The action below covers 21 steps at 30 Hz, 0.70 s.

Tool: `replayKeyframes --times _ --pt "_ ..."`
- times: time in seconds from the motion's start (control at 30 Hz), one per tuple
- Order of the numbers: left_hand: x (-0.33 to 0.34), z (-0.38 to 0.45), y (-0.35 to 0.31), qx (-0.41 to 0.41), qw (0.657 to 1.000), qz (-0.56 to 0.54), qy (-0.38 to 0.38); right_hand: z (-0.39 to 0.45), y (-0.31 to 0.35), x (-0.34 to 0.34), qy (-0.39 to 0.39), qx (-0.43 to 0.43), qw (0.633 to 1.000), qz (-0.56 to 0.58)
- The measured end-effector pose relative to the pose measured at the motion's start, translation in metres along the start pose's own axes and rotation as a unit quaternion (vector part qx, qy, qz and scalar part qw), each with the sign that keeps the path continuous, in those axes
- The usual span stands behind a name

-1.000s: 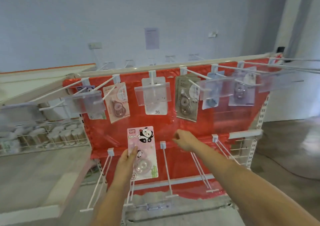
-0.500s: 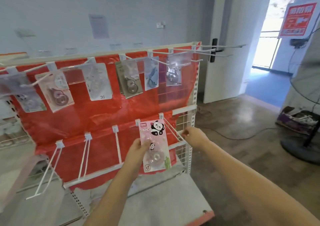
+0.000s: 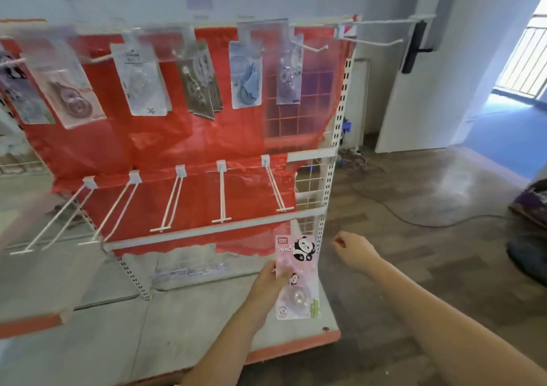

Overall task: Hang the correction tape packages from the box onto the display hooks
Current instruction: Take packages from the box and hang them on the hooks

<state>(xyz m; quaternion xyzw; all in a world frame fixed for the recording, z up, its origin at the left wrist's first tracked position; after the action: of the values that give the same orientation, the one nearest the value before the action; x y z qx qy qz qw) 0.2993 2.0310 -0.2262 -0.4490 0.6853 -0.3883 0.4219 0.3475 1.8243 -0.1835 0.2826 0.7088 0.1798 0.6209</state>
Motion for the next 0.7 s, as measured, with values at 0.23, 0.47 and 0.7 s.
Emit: replayKeyframes --times 0.23,0.47,0.7 --pt "-0.004 0.056 0.009 -0.003 1.000 -0.009 -0.012 0.023 -0.027 0.030 0.060 -0.002 0.998 0.001" --pt "-0.027 0.115 0.009 0.022 0.997 -0.046 -0.065 0.053 -0.050 0.071 0.078 0.011 0.997 -0.005" --pt "-0.028 0.138 0.012 0.059 0.997 -0.036 -0.033 0.067 -0.055 0.114 0.092 0.042 0.995 0.008"
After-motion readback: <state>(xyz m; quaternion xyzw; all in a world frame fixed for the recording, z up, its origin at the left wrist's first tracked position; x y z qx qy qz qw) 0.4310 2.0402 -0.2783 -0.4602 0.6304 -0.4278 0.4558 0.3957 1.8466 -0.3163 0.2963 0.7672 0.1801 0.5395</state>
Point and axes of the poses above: each hand's wrist, its own z-axis towards the middle knuckle, its own x-axis out of the palm, y = z × x, the point moved 5 cm from there along z, towards the middle knuckle, and after that the axes turned 11 degrees about z, right-handed, at the moved point
